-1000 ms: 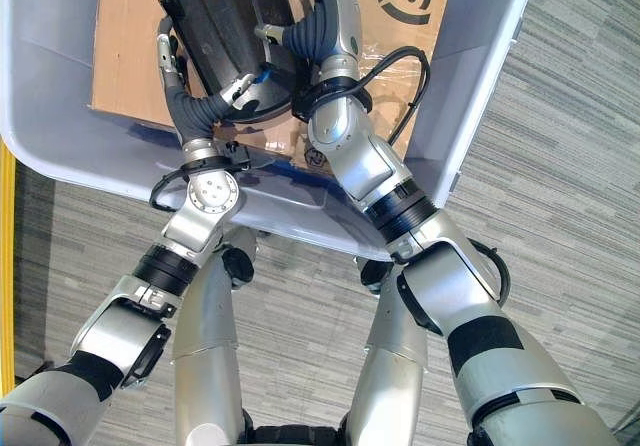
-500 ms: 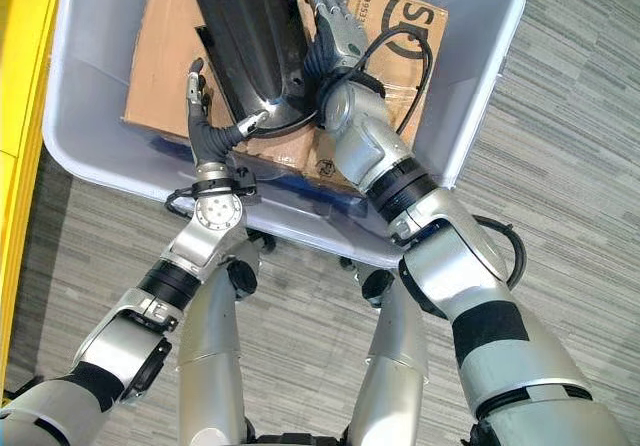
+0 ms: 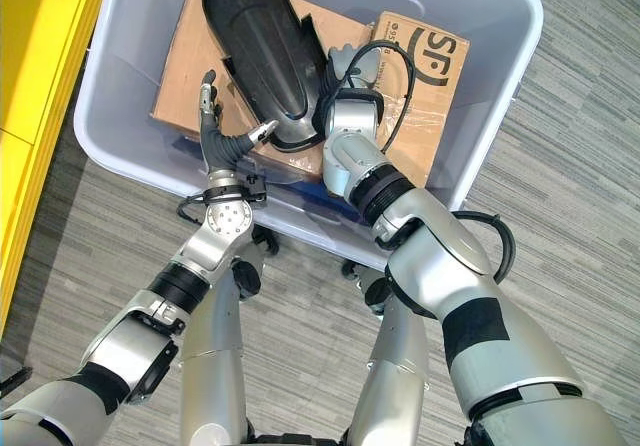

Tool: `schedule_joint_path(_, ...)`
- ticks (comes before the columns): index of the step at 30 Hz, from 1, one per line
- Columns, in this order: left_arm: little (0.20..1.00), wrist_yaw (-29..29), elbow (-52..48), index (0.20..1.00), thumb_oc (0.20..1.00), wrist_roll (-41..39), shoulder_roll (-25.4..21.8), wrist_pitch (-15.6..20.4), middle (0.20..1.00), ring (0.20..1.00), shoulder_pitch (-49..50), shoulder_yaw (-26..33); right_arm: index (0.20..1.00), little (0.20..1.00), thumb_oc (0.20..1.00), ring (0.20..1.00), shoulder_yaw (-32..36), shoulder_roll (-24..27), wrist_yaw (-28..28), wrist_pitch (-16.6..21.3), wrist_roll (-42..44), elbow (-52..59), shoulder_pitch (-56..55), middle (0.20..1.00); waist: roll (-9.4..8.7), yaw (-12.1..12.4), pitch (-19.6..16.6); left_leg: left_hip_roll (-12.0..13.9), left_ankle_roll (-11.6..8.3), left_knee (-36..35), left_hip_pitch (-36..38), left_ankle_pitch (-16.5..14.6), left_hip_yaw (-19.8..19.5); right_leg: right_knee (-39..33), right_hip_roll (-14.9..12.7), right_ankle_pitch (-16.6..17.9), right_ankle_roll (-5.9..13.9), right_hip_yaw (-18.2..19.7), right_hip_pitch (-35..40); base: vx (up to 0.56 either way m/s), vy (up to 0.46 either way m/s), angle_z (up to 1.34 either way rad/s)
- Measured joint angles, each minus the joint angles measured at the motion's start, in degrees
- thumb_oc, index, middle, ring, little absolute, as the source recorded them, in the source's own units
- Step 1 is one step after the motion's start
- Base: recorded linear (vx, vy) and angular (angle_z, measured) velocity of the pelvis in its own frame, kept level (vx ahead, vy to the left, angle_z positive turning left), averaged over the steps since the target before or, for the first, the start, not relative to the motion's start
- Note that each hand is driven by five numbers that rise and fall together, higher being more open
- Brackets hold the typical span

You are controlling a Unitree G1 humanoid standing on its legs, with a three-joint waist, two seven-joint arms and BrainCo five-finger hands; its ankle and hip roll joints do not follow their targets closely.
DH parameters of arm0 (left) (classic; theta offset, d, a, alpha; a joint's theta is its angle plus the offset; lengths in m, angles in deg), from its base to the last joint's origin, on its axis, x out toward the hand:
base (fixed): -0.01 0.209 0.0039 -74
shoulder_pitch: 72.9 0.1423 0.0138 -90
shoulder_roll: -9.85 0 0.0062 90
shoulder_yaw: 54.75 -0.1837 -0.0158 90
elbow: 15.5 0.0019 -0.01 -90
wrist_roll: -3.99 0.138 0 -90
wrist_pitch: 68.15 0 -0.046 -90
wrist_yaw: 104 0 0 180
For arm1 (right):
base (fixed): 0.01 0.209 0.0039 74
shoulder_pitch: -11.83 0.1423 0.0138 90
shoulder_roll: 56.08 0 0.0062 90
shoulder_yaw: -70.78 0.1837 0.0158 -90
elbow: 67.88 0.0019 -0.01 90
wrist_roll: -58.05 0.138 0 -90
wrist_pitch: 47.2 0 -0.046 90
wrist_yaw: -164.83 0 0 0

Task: Move parts from the plastic box to the shelf.

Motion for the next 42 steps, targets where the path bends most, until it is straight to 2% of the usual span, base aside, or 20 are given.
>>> schedule_joint_path(3, 1.000, -0.32, 0.02, 1.000, 1.000, -0.34, 0.48, 0.42, 1.000, 1.000, -0.20, -0.18, 0.200, 0.200, 0.200, 0.200, 0.05, -0.06, -0.35, 0.40, 0.01, 0.00, 0.00, 0.200, -0.01, -0.16, 0.00, 0.00, -0.10, -0.08, 0.01, 0.06, 0.31, -0.09, -0.09, -0.02, -0.04, 0.15, -0.20, -0.01, 0.024, 0.00)
schedule_joint_path(7, 1.000, -1.08, 0.39, 1.000, 1.000, -0.42, 1.28, 0.42, 1.000, 1.000, -1.02, -0.26, 0.200, 0.200, 0.200, 0.200, 0.05, -0.14, -4.32, 3.17, 1.13, -1.00, 0.00, 0.200, -0.09, -0.92, 0.05, 0.00, -0.09, -0.21, -0.02, 0.06, 1.04, -0.10, -0.21, 0.16, 0.25, 0.52, -0.67, 0.00, 0.000, 0.00)
schedule_joint_path(10, 1.000, -1.23, 0.42, 1.000, 1.000, -0.39, 1.49, 0.41, 1.000, 1.000, -0.86, -0.23, 0.200, 0.200, 0.200, 0.200, 1.29, 0.20, -9.59, 7.84, 7.86, -1.02, -0.01, 0.200, -0.09, -1.15, 0.05, -0.01, -0.25, -0.49, 0.10, 0.18, 1.16, -0.10, -0.15, 0.15, 0.24, 0.55, -0.79, 0.00, -0.011, -0.01)
schedule_joint_path(11, 1.000, -1.30, 0.42, 1.000, 1.000, -0.37, 1.29, 0.40, 1.000, 1.000, -0.53, -0.21, 0.200, 0.200, 0.200, 0.200, 4.10, 0.33, -13.26, 12.65, 15.81, -1.02, -0.01, 0.200, -0.08, -1.44, 0.05, -0.01, -0.43, -0.66, 0.38, 0.32, 1.18, -0.10, -0.09, 0.15, 0.23, 0.65, -0.72, -0.01, -0.023, -0.03)
schedule_joint_path(15, 1.000, -1.57, 0.17, 1.000, 1.000, -0.10, -0.38, 0.76, 1.000, 1.000, 0.20, 0.35, 0.200, 0.200, 0.200, 0.200, 6.52, 2.41, -18.70, 23.21, 30.91, 0.06, -1.95, 0.200, -0.08, -1.56, 0.05, -0.01, -1.05, -1.52, 1.46, 0.87, 1.28, -0.13, 0.36, 0.03, 0.05, 1.19, -0.55, -0.02, -0.021, -0.05)
schedule_joint_path(18, 1.000, -1.31, -2.72, 1.000, 1.000, 0.32, -1.41, 1.26, 1.000, 1.000, 2.40, 0.79, 0.200, 0.200, 0.200, 0.200, 7.79, 5.63, -19.66, 24.93, 35.87, 8.41, -7.51, 0.200, -0.10, -1.68, 0.11, 0.19, -1.47, -1.86, 2.44, 1.38, 1.28, -0.36, 0.83, -0.17, -0.10, 1.36, 0.14, -0.02, -0.009, -0.05)
schedule_joint_path(20, 1.000, -1.30, -5.11, 1.000, 1.000, 0.30, -1.45, 1.63, 1.000, 1.000, 4.61, 0.81, 0.200, 0.200, 0.200, 0.200, 10.01, 6.00, -19.74, 26.57, 38.21, 13.47, -12.22, 0.200, -0.09, -2.08, 0.12, 0.24, -1.21, -1.84, 3.39, 1.27, 1.48, -0.79, 1.13, -0.15, -0.07, 1.78, 0.83, -0.02, 0.057, -0.10)
schedule_joint_path(25, 1.000, -1.42, -4.81, 1.000, 1.000, 0.45, -0.14, 1.62, 1.000, 1.000, 5.83, 0.27, 0.200, 0.200, 0.200, 0.200, 13.11, 3.28, -19.43, 26.85, 40.47, 17.26, -14.33, 0.200, 0.09, -3.76, 0.37, 1.09, -0.17, -1.61, 4.68, 0.75, 3.05, -2.48, 2.60, 1.16, -0.16, 3.35, 1.07, -0.02, 0.014, -0.20)
schedule_joint_path(27, 1.000, -1.41, -4.84, 1.000, 1.000, 0.70, 0.02, 1.63, 1.000, 1.000, 6.38, 0.21, 0.200, 0.200, 0.200, 0.200, 13.51, 2.82, -19.32, 26.49, 40.43, 17.85, -15.87, 0.200, 0.15, -2.98, 0.79, 1.41, 0.62, -1.62, 6.09, 0.92, 3.25, -2.49, 2.91, 1.15, -0.26, 3.54, 2.26, -0.02, -0.012, -0.08)
schedule_joint_path(32, 1.000, -1.13, -4.73, 1.000, 1.000, 0.21, -0.10, 1.79, 1.000, 1.000, 8.20, 0.44, 0.200, 0.200, 0.200, 0.200, 13.26, 2.44, -19.02, 26.14, 39.28, 17.13, -17.49, 0.200, 0.43, -2.67, 1.06, 1.40, 0.59, -2.70, 8.88, 0.92, 4.11, -3.10, 3.09, 1.06, -0.32, 3.71, 4.33, -0.01, -0.009, -0.04)
schedule_joint_path(36, 1.000, -1.11, -4.74, 1.000, 1.000, 0.00, -0.09, 2.01, 1.000, 1.000, 8.06, 0.54, 0.200, 0.200, 0.200, 0.200, 13.26, 2.62, -17.81, 25.71, 35.64, 18.23, -17.90, 0.200, 0.35, -2.83, 1.43, 1.59, 0.59, -2.59, 8.98, 0.96, 4.13, -3.09, 3.27, 1.09, -0.37, 3.74, 4.39, -0.01, 0.001, 0.00)
schedule_joint_path(42, 1.000, -0.06, -4.73, 1.000, 1.000, -5.01, 0.21, 2.21, 1.000, 1.000, 6.75, 1.20, 0.200, 0.200, 0.200, 0.200, 13.22, 2.53, -17.53, 25.14, 27.65, 18.62, -16.34, 0.200, 0.23, -3.19, 3.91, 1.63, 0.57, -2.52, 9.35, 0.94, 4.19, -3.14, 3.31, 1.16, -0.42, 3.84, 4.77, -0.01, 0.001, 0.00)
